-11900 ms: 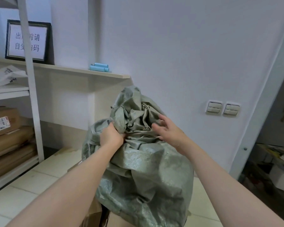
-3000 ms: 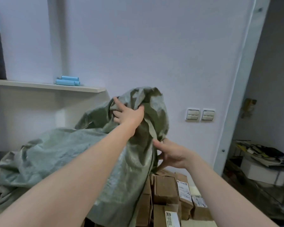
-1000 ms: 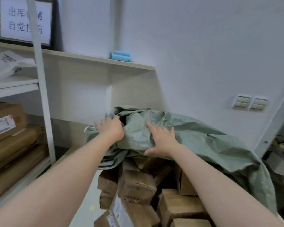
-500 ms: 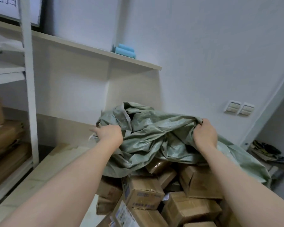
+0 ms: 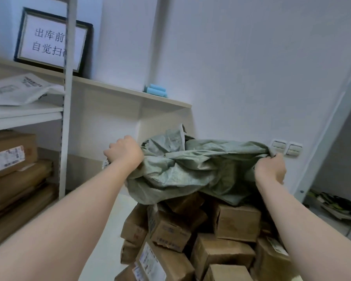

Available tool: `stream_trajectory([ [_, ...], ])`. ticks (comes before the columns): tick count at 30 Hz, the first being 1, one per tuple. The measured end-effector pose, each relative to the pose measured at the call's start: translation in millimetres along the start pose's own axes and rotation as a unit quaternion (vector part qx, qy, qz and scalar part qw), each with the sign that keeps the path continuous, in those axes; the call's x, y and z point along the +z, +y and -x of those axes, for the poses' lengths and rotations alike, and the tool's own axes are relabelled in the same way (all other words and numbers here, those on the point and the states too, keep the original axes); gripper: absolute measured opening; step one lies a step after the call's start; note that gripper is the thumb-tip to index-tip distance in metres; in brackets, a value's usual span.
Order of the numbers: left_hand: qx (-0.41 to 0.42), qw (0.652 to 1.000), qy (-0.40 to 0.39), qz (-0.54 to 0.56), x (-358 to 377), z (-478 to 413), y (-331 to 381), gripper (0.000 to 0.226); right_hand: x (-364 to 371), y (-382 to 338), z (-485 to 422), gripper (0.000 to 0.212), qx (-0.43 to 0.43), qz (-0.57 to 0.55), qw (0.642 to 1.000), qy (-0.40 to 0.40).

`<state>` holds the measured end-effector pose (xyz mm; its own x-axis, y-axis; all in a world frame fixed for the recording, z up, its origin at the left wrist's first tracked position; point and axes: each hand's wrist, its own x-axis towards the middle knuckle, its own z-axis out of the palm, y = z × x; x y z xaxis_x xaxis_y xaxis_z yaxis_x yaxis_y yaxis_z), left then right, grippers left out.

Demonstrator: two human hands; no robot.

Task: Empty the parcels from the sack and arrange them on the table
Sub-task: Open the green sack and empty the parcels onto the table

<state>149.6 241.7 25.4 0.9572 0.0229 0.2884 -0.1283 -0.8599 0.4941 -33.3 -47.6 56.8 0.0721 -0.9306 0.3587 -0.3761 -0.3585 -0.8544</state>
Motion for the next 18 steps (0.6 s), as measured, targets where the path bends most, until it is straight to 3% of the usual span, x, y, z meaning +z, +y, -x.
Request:
stream_trajectory([
  [4, 0.006, 0.995, -0.090, 0.050, -8, 44, -3, 0.032, -12, 22, 16, 0.075, -0.046, 0.260, 0.946, -0.188],
  [6, 0.039, 0.989, -0.137, 0.037, -7, 70, 1, 0.028, -17, 31, 36, 0.093, -0.115, 0.293, 0.918, -0.240],
  [10, 0.094, 0.969, -0.227, 0.000, -4, 116, 6, 0.035, -27, 49, 70, 0.105, -0.335, 0.307, 0.844, -0.284],
  [13, 0.122, 0.951, -0.268, -0.094, 7, 141, -3, 0.036, -29, 56, 81, 0.097, -0.381, 0.314, 0.826, -0.272],
  [16, 0.116, 0.931, -0.290, -0.187, 16, 155, -21, 0.027, -32, 64, 82, 0.059, -0.390, 0.298, 0.829, -0.269],
  [18, 0.080, 0.933, -0.276, -0.218, 17, 156, -34, 0.020, -39, 75, 81, 0.046, -0.376, 0.357, 0.810, -0.273],
])
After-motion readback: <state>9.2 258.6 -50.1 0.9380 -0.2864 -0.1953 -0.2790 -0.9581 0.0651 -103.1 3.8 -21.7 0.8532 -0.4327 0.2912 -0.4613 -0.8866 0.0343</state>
